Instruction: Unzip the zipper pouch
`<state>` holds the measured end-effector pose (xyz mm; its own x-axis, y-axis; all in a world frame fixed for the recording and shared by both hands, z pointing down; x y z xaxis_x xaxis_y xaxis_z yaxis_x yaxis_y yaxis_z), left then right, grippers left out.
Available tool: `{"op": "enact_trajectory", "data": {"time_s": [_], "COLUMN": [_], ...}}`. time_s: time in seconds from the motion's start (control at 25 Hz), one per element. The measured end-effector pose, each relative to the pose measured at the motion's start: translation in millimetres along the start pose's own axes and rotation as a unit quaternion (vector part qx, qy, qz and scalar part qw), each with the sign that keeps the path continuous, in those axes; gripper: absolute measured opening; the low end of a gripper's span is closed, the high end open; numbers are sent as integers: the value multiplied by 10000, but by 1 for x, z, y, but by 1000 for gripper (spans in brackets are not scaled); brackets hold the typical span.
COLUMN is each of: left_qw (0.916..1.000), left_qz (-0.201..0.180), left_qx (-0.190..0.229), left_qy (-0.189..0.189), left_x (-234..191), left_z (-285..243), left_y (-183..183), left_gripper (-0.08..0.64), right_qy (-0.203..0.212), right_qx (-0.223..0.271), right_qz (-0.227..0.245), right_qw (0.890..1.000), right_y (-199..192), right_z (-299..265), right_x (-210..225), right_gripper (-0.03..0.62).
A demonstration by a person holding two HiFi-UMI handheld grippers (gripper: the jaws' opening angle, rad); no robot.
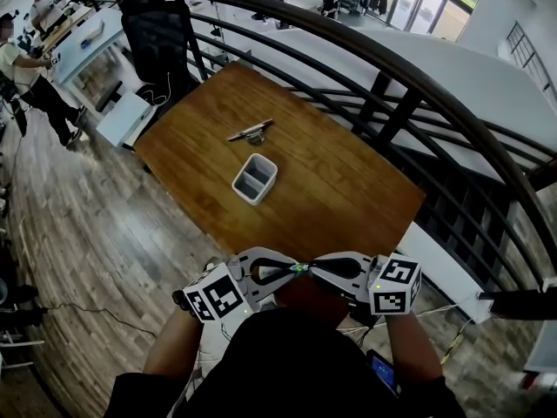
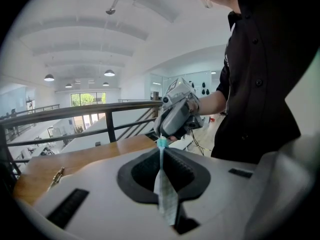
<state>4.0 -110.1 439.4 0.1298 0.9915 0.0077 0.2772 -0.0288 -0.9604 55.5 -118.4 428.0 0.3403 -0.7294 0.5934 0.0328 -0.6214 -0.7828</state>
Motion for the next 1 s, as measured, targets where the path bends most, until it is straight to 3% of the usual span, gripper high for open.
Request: {"op": "enact_trajectory", "data": {"time_s": [0.48, 1.0], "left_qw": [9997, 9995], "left_qz": [-80, -116], "left_qx": [11, -53], "left_qy": [234, 272], "left_x": [-8, -14], "left_z": [3, 2], "left_y": [-1, -2], "left_gripper": [26, 25], "right_qy": [-423, -665], "right_qx": [-32, -208], "right_qz": [-129, 187], "right_qw": [9990, 9974], "right_y": [-3, -5], "right_z": [7, 11], "right_x": [17, 28], "right_gripper": [3, 2]}}
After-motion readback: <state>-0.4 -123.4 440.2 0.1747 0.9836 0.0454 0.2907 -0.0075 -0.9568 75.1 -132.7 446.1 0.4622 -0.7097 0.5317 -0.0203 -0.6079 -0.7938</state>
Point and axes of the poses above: the fingertips, and each gripper's own axes: z backward along the fingers, x to its right, y out of its top, the point moved 2 cm from there along z, backward along the fingers, and after that the axes turned 7 degrees about x, right-handed, at the moved point
